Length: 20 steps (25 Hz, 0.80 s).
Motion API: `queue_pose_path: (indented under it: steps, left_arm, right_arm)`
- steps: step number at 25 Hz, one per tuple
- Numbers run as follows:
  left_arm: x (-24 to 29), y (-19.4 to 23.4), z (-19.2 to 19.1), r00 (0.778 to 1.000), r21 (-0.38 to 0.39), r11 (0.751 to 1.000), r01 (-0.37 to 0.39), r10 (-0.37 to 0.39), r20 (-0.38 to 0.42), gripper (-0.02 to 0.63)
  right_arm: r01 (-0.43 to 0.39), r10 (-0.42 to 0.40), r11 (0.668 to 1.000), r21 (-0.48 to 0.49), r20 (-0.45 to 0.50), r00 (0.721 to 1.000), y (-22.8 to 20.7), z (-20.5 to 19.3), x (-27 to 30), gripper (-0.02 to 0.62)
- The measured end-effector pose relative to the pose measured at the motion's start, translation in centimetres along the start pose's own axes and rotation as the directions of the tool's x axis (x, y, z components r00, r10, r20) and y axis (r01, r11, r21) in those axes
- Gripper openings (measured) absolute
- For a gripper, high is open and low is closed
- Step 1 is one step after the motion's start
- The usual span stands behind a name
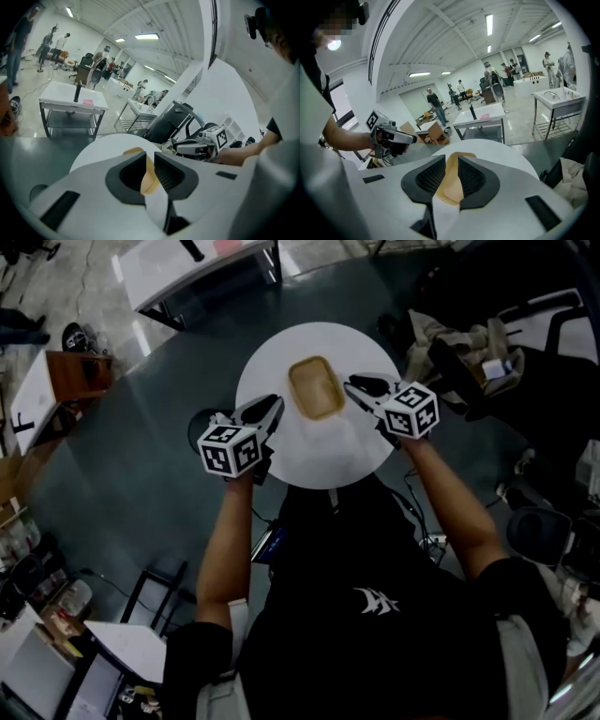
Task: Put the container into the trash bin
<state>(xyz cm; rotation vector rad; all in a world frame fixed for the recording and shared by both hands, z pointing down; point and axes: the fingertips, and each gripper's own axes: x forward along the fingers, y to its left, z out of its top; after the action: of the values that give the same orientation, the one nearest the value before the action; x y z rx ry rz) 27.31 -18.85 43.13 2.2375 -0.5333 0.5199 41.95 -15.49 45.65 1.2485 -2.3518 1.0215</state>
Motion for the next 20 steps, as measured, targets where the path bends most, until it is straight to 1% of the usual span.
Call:
queue_pose_path:
  steps: [5,9,15,20]
  left_arm:
    - [2.6,2.5,-1.6,0.998,-0.086,0.996,-0.040,0.037,-0.041,0.072]
    - [4.9,3.7,-3.4,0.996,-0.155,0.985,-0.073,0.062,-0.071,0.089]
    - [7.6,4.7,-6.0,0.987,-0.224,0.967,-0.118,0.089,-0.135,0.117]
    - [8.6,5.2,-8.5,0.976,-0.282,0.947,-0.156,0.104,-0.191,0.118]
  right_arm:
    - [0.009,-0.004,0.998,0.069,-0.073,0.997,-2.9,-2.1,2.9,0.089]
    - [0.009,0.005,0.994,0.107,-0.126,0.992,-4.5,-3.9,4.3,0.095]
    - [-0.001,0.032,0.988,0.156,-0.196,0.980,-5.5,-6.2,5.8,0.117]
    - [0.006,0.035,0.985,0.170,-0.238,0.971,-5.4,-7.5,6.7,0.118]
